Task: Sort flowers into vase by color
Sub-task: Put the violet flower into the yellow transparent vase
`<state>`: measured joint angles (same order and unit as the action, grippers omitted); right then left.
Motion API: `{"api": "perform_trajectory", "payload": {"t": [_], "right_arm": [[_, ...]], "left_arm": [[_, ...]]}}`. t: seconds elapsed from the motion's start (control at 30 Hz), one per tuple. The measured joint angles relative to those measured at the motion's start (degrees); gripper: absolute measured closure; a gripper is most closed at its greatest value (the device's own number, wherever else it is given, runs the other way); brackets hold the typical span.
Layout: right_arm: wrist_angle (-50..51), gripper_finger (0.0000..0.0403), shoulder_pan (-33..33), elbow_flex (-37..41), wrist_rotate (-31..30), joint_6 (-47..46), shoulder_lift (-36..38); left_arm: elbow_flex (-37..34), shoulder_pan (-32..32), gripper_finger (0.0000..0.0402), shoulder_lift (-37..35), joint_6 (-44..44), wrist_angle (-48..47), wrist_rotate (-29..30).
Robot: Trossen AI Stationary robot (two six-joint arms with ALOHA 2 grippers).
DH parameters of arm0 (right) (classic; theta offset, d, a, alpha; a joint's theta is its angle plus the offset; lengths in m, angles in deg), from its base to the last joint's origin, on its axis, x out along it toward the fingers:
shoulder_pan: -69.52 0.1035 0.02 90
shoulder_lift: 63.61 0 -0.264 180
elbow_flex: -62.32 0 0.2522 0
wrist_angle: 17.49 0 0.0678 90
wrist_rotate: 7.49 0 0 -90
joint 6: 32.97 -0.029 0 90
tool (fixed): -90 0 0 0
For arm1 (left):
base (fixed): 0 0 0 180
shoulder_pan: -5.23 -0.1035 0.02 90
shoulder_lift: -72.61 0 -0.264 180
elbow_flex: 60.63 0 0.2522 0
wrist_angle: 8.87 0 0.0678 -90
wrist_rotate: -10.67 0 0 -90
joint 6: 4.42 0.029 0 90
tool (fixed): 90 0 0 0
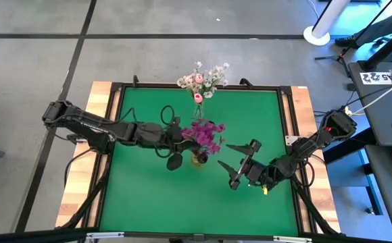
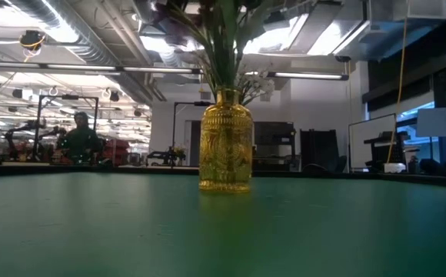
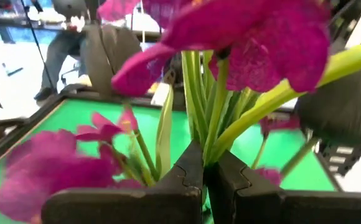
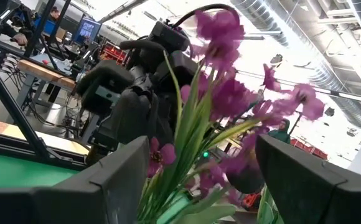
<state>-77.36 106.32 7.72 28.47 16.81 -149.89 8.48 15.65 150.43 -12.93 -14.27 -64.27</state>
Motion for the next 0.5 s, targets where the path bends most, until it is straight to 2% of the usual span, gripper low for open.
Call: {"api": "perform_trajectory", "payload": {"t": [0.27, 0.5], "right_arm": [[-0.02, 0.0109, 0.00, 0.00, -0.02, 0.00, 0.00], [-0.04, 0.0109, 0.00, 0.00, -0.24, 0.00, -0.01]], "left_arm": [[0.00, 0.00, 0.0401, 0.82, 0.02, 1.83, -2.56], [0.00, -0.02, 0.0401, 6.06, 0.01, 2.35, -2.54]]}}
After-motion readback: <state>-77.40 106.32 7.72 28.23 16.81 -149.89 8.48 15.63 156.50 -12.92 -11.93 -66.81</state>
